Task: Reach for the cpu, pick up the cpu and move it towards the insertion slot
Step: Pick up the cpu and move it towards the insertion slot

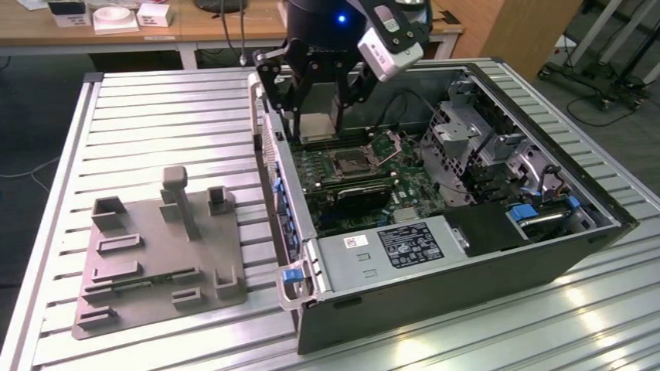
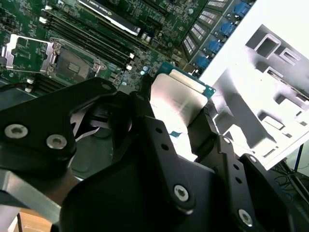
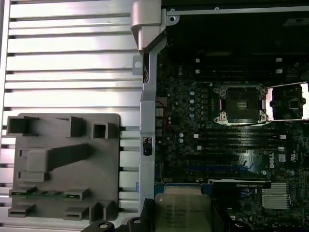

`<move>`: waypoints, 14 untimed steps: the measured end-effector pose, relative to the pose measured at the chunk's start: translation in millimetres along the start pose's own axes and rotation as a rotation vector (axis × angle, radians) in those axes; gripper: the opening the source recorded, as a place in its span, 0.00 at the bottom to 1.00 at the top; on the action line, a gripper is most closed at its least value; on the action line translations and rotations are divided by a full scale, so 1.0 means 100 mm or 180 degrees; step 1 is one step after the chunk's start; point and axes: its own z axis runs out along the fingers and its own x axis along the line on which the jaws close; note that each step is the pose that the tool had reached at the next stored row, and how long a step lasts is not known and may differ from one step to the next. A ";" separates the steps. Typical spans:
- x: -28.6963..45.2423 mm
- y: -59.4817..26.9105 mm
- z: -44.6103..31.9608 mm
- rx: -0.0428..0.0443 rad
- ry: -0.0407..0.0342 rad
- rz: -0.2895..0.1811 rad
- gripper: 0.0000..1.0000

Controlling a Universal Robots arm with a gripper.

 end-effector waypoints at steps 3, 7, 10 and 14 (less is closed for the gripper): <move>-0.019 0.000 0.000 0.0000 0.0000 0.0000 0.54; -0.051 0.000 0.001 0.0000 0.0000 0.0000 0.54; -0.077 0.000 0.001 0.0000 0.0000 0.0000 0.54; -0.113 0.000 0.002 0.0000 0.0000 0.0000 0.54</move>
